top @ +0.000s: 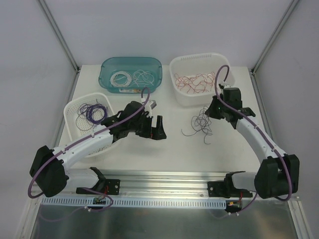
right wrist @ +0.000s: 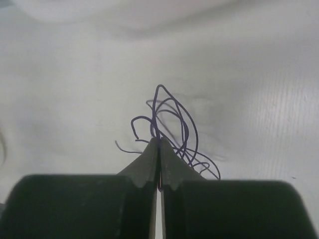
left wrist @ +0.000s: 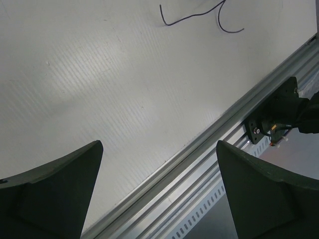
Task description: Untangle the cables
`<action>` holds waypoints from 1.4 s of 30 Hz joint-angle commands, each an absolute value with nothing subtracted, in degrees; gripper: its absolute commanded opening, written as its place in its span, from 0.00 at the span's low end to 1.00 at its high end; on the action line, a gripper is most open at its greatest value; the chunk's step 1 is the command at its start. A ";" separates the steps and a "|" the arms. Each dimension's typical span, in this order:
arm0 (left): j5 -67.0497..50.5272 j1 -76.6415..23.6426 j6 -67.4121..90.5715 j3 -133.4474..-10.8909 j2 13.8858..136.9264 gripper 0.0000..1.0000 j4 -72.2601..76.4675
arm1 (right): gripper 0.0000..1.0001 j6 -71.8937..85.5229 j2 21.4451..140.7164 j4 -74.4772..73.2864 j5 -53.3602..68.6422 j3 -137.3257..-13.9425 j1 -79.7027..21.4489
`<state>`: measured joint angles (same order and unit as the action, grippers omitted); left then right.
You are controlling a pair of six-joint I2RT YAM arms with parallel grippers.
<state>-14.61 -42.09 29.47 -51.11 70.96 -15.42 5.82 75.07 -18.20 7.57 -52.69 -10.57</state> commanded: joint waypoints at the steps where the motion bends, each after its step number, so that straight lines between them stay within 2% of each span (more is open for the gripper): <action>1: -14.24 -42.89 28.39 -54.49 71.54 0.99 -13.62 | 0.01 4.40 69.53 -21.26 11.69 -58.97 -14.41; 8: -13.98 -43.68 27.60 -57.22 73.65 0.98 -10.03 | 0.01 6.24 65.04 -22.06 13.88 -63.28 -21.35; 20: -13.54 -44.38 32.25 -55.81 74.53 0.86 8.60 | 0.01 11.33 62.67 -18.81 15.12 -64.43 -28.21; 32: -9.76 -46.23 35.51 -60.12 82.09 0.74 13.88 | 0.01 13.80 61.35 -17.93 13.01 -64.07 -32.25; 35: -7.83 -46.32 35.25 -60.03 83.05 0.60 14.41 | 0.01 13.89 60.74 -18.19 12.31 -63.55 -33.04; 36: -7.21 -46.32 35.16 -59.94 82.88 0.45 14.41 | 0.01 13.89 60.56 -18.72 11.96 -63.63 -33.22; 39: -4.75 -46.32 34.10 -58.80 81.74 0.24 13.89 | 0.01 11.87 59.24 -21.69 8.80 -63.90 -33.22; 40: -3.96 -46.32 33.49 -57.93 81.04 0.13 13.36 | 0.01 9.43 58.80 -22.75 7.40 -63.90 -33.05; 42: -1.24 -46.23 31.65 -57.22 78.85 0.04 11.70 | 0.01 6.78 57.48 -27.32 0.90 -63.90 -33.05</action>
